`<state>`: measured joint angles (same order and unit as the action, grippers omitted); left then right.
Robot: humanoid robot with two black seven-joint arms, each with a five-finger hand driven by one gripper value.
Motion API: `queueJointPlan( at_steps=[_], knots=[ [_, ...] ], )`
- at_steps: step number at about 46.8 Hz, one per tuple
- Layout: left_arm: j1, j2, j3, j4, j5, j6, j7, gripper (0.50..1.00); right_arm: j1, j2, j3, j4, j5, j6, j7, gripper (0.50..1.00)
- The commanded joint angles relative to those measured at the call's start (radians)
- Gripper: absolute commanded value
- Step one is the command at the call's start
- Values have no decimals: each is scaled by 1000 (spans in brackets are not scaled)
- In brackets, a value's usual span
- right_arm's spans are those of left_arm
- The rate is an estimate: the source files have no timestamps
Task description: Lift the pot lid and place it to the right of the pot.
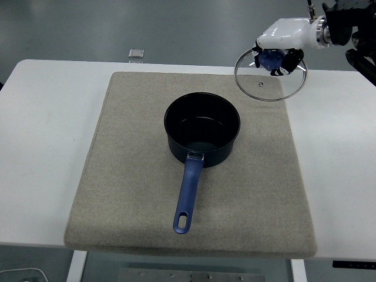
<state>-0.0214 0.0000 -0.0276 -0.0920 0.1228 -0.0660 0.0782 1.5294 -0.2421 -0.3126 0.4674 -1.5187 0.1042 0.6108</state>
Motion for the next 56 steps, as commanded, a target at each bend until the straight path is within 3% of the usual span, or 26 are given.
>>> queueJointPlan(
  at_steps=[1, 56],
  knots=[
    [0, 0, 0, 0, 0, 2, 0, 1000, -14, 0, -2, 0, 0, 0, 0, 500],
    [0, 0, 0, 0, 0, 0, 0, 1000, -112, -80, -51, 14, 25, -14, 0, 500]
  ],
)
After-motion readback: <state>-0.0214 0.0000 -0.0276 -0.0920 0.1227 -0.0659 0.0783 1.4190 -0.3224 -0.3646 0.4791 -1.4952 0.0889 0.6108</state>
